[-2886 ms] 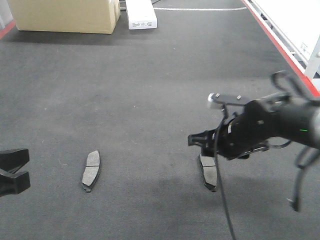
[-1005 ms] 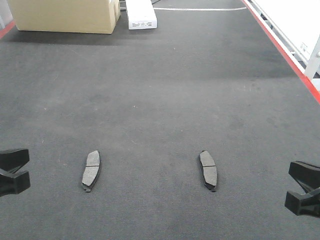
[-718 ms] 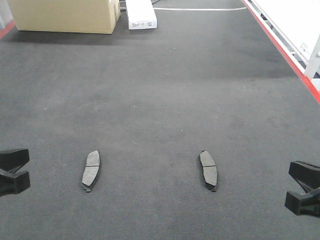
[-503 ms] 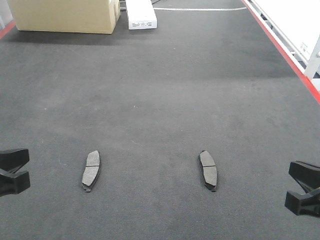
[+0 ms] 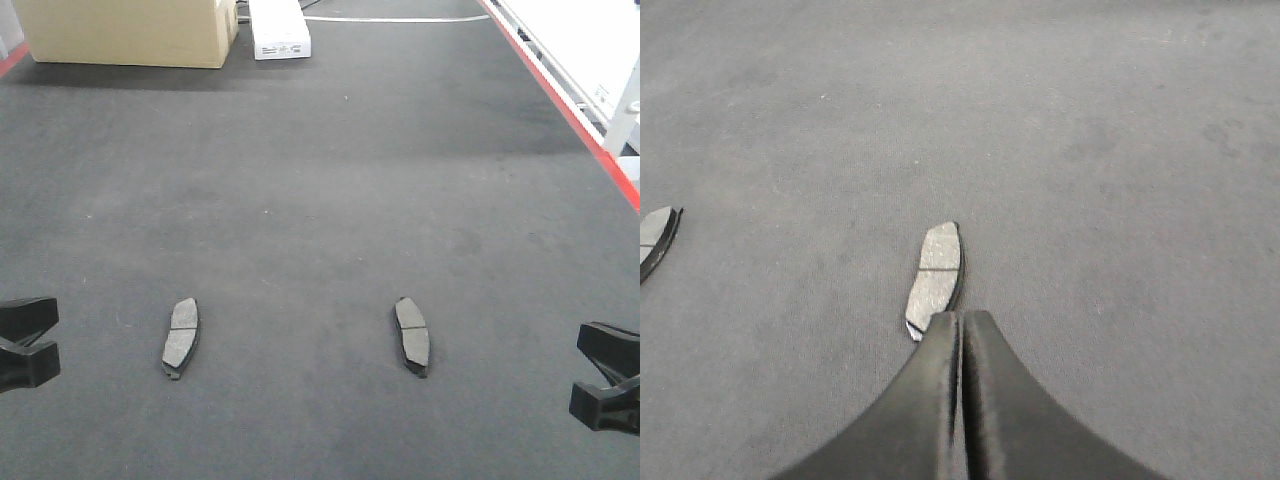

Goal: Move and align brake pads A on conveyor
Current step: 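Drive the base away from the conveyor belt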

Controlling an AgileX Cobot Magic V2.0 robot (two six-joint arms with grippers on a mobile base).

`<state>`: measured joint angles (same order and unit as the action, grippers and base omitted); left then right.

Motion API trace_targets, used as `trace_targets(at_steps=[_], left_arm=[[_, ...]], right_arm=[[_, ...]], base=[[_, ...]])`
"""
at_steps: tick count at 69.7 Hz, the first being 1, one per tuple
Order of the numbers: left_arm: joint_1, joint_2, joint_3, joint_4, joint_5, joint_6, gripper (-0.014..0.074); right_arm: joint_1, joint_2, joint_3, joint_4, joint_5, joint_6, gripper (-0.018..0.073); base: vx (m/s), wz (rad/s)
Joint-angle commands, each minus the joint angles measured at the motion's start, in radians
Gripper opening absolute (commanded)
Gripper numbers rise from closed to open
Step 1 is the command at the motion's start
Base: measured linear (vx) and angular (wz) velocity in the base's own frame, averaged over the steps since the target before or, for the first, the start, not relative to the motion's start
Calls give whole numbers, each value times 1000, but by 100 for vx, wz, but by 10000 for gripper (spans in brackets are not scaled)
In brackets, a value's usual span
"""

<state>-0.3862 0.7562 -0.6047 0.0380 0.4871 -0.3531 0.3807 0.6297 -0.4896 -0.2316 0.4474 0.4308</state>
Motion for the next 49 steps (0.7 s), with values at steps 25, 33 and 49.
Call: trace_targets(at_steps=[25, 33, 49], left_arm=[[-5, -3, -25, -2, -60, -5, -8], [-5, -3, -25, -2, -60, -5, -8], [-5, -3, -25, -2, -60, -5, -8]], right_arm=[[-1, 0, -28, -20, -65, -3, -10], [-1, 0, -28, -20, -65, -3, -10], [-1, 0, -28, -20, -65, -3, -10]], base=[[-17, -17], [-27, -32], [-27, -29]])
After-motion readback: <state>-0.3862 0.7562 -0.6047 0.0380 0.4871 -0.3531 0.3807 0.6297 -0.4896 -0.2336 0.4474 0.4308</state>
